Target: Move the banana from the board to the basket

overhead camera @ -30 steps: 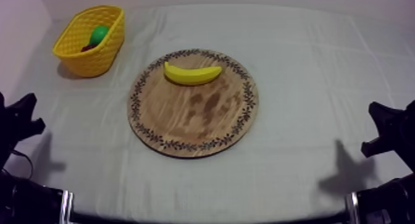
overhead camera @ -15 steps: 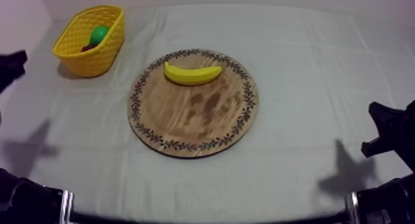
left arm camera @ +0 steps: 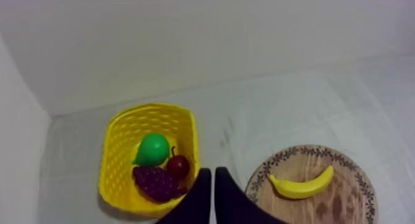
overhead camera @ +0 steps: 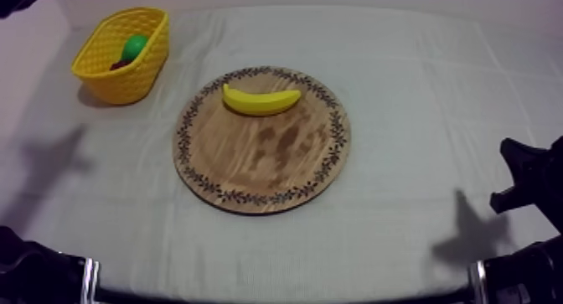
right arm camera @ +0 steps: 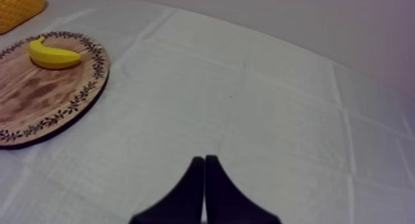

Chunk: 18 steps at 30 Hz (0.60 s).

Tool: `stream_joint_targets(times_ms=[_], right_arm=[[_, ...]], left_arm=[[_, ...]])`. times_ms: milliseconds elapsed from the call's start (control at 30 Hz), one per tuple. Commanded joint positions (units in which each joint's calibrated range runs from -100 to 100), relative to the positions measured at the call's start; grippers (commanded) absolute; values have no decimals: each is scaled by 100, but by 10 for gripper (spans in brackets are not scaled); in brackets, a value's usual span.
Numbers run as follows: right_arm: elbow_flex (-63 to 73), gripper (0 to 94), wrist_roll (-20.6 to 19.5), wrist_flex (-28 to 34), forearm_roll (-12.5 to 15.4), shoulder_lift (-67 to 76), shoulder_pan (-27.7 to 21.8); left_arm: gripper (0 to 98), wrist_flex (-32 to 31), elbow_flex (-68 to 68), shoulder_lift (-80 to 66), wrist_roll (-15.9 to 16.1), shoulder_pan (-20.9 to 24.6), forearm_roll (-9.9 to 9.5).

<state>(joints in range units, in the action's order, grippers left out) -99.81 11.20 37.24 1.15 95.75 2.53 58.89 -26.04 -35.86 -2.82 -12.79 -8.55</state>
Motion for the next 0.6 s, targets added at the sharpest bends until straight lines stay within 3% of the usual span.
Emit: stream_joint_targets(times_ms=[0,333,567], right_arm=[[3,3,1,2,0,0,0],[3,3,1,2,0,0,0],[3,3,1,2,0,0,0]], left_arm=[[0,363,1053,700,21,-117,-10],[0,833,2322,1927,189,-602,6],[0,920,2553,2621,312,-995,-165]])
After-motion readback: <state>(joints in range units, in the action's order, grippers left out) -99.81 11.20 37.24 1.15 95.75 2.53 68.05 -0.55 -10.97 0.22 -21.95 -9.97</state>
